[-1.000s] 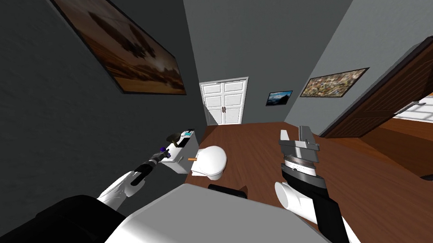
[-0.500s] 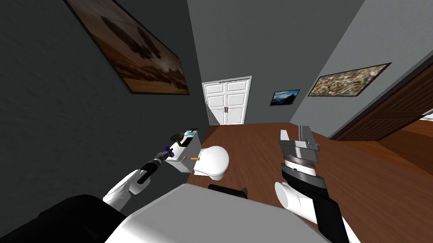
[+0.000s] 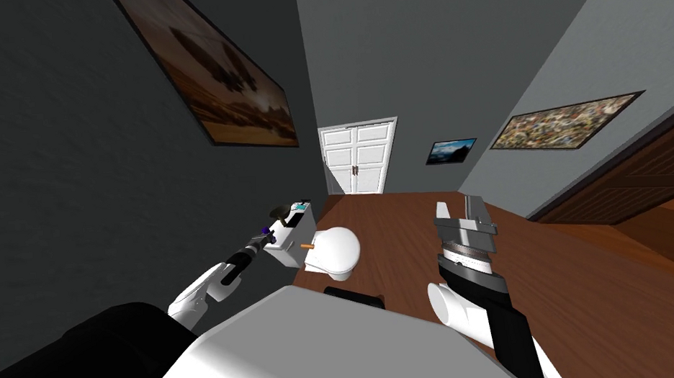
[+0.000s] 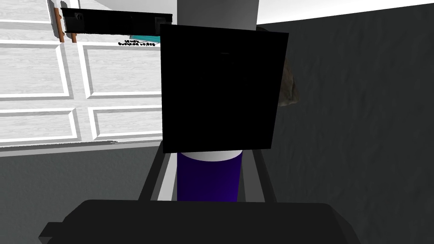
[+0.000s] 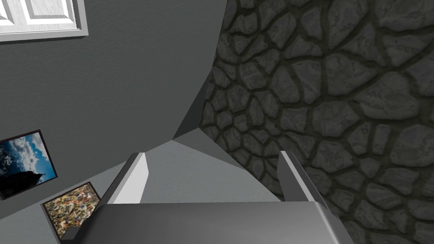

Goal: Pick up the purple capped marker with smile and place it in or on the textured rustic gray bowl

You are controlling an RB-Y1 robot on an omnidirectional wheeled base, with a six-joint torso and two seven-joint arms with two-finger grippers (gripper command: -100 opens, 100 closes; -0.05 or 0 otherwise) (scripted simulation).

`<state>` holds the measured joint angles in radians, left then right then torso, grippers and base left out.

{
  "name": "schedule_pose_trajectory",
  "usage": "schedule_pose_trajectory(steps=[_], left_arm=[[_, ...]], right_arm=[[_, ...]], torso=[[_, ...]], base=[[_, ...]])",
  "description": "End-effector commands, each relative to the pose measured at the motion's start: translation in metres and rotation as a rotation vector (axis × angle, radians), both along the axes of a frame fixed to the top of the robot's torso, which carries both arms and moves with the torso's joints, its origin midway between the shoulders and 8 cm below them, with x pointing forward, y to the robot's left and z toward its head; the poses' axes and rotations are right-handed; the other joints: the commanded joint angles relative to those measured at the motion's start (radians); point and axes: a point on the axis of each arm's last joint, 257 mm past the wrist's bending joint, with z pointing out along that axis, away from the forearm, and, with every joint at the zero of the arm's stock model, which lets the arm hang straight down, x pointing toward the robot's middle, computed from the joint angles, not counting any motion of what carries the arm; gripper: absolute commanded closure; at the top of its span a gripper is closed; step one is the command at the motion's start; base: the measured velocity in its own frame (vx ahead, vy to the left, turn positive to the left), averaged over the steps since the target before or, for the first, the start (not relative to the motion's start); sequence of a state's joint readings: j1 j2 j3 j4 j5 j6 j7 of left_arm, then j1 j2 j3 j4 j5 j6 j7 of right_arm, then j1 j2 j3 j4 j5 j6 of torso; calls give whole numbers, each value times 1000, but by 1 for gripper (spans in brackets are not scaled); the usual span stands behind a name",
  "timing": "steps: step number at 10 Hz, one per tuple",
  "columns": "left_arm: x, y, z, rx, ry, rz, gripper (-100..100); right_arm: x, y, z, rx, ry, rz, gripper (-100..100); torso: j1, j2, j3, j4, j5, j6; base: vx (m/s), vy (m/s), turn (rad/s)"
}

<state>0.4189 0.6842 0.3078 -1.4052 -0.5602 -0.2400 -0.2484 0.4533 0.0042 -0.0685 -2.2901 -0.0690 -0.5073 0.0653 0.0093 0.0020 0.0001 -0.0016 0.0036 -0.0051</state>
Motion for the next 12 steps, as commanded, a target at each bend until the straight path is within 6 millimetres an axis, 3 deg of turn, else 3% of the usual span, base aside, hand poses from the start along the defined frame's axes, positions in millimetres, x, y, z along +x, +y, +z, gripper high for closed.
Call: schedule_pose_trajectory(steps=[1,2,4,5,7,8,9,11,12], left_arm=[[7,-14,6,0,-12,-16,100],[2,-26,-8,-14,15,-8,100],[12,-37,7,-9,-15,-34,100],[7,-50,-6,-25,11,-26,100],[15,-61,7,-22,-17,-50,100],[10,-75,-4,-41,7,-44,100],[16,-83,6,-39,-15,-62,100],[14,-81,6,-38,-13,-62,100],[15,-82,7,-39,-15,-62,0]], right_arm=[[0,0,0,0,0,0,0],[0,0,0,0,0,0,0],[0,0,0,0,0,0,0],[0,0,0,0,0,0,0],[0,0,0,0,0,0,0],[0,0,0,0,0,0,0],[0,0,0,0,0,0,0],[0,0,0,0,0,0,0],[0,0,0,0,0,0,0]], torso=[[0,0,0,0,0,0],[0,0,0,0,0,1],[2,0,-1,-1,2,-1],[1,0,0,-1,1,0],[2,1,0,-1,2,-1],[1,1,0,-1,2,0],[2,0,0,-1,3,0],[1,1,0,0,2,0],[0,1,0,-1,2,0]], base=[[9,56,78],[12,62,95],[13,39,38],[6,54,90],[5,34,42],[15,51,159],[11,54,10],[3,16,-4],[0,0,0]])
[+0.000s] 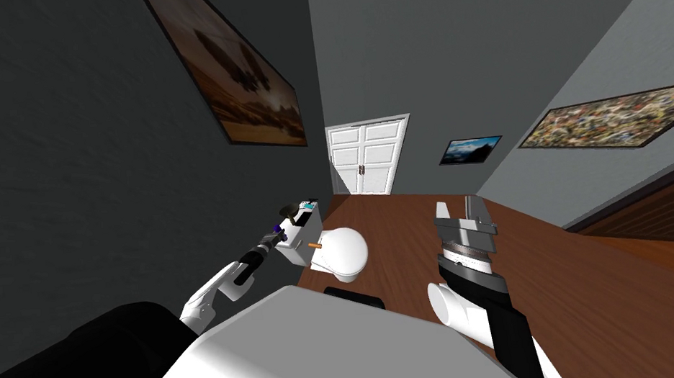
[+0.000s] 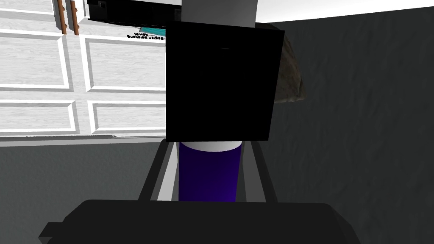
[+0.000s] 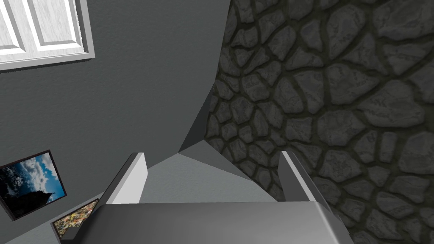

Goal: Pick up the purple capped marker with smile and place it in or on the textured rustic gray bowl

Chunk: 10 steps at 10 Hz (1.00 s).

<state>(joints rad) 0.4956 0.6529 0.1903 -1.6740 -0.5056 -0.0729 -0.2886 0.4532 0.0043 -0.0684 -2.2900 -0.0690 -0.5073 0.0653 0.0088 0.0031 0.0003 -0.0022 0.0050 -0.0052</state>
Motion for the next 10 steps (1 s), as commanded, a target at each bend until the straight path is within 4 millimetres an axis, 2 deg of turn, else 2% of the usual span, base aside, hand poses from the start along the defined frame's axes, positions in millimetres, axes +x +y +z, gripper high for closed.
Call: schedule_pose_trajectory(steps=[1,3,5,7,10], left_arm=[[2,-1,1,9,0,-1,100],[3,2,1,19,2,5,100],[5,6,3,24,0,19,100],[10,15,11,9,-19,46,100],[25,17,34,-56,-78,56,100]], right_arm=[[0,0,0,0,0,0,0],[0,0,0,0,0,0,0],[0,0,0,0,0,0,0],[0,0,0,0,0,0,0],[0,0,0,0,0,0,0]], torso=[[0,0,0,0,0,0],[-3,5,3,1,-1,0],[-1,12,6,1,-1,-1],[7,13,7,2,0,-3],[16,4,2,1,3,-3]], base=[[-66,-16,-59],[-94,-19,-46],[-181,36,-55],[-141,155,-55],[-20,213,-69]])
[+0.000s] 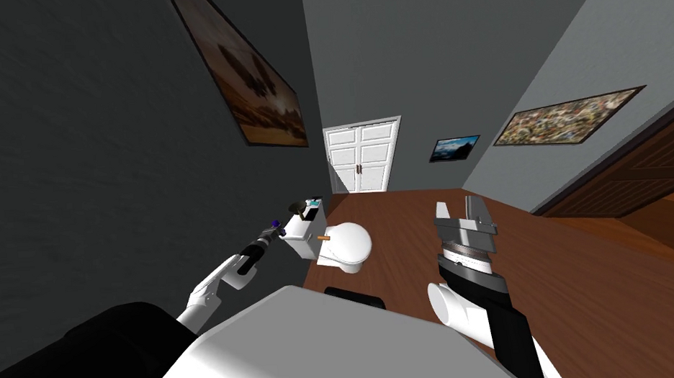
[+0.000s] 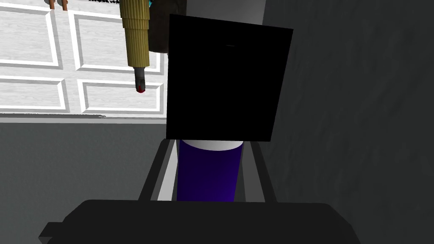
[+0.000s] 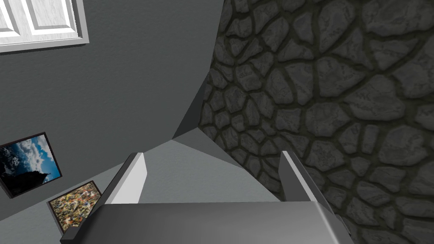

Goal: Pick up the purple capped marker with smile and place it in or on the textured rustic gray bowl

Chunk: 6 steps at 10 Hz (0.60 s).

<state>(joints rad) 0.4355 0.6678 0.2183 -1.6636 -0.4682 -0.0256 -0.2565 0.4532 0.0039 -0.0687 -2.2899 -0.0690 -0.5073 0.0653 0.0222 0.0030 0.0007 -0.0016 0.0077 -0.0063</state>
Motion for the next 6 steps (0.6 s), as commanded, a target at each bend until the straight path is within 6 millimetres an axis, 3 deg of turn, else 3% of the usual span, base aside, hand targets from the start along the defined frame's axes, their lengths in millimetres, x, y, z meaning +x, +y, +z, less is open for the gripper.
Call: schedule_pose_trajectory(steps=[1,6], left_arm=[[11,-7,18,-46,-46,-10,100],[37,-34,62,-155,-160,-80,100]], right_arm=[[0,0,0,0,0,0,0],[0,0,0,0,0,0,0]], torso=[[0,0,0,0,0,0],[-5,-14,-8,-2,0,3]], base=[[88,164,-119],[187,119,-80]])
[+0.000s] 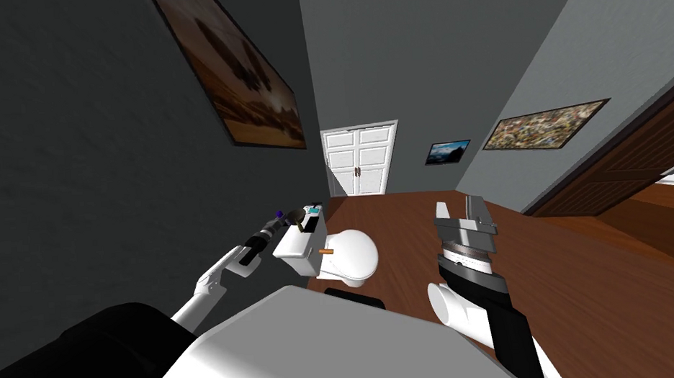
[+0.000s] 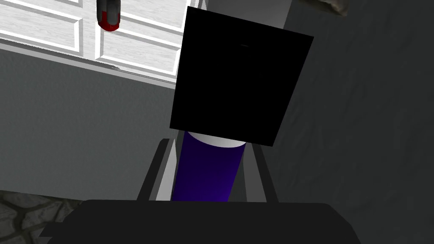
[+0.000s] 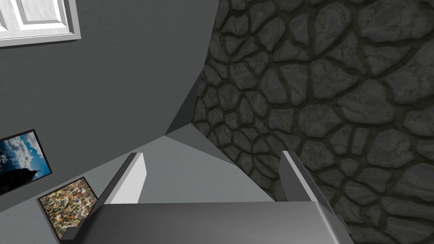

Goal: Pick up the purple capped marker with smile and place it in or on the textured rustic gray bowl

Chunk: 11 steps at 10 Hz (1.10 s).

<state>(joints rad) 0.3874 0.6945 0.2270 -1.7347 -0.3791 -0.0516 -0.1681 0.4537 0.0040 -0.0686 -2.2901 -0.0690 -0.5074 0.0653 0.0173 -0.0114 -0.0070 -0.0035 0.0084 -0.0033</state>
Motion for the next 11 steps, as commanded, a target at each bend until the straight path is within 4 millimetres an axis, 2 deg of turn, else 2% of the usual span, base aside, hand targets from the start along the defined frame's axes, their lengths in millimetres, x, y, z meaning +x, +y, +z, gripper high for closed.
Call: schedule_pose_trajectory(steps=[1,3,4,5,9,10,11], left_arm=[[7,-11,8,-31,-26,-25,100],[10,-22,13,-68,-47,-56,100],[9,-17,13,-52,-39,-43,100],[9,-18,14,-54,-43,-47,-100],[10,-18,15,-54,-43,-47,-100],[10,-18,15,-54,-43,-47,0],[7,-15,28,-49,-43,-47,-100]], right_arm=[[0,0,0,0,0,0,0],[0,0,0,0,0,0,0],[0,0,0,0,0,0,0],[0,0,0,0,0,0,0],[0,0,0,0,0,0,0],[0,0,0,0,0,0,0],[0,0,0,0,0,0,0]], torso=[[0,0,0,0,0,0],[-3,0,0,0,0,0],[-4,-1,0,0,0,0],[-6,6,3,0,0,0],[-7,15,9,3,0,-1],[-7,15,9,3,0,-1],[-7,16,9,3,0,-1]], base=[[197,86,-17],[216,53,30],[102,15,4],[18,3,-5],[0,0,0],[0,0,0],[1,-9,26]])
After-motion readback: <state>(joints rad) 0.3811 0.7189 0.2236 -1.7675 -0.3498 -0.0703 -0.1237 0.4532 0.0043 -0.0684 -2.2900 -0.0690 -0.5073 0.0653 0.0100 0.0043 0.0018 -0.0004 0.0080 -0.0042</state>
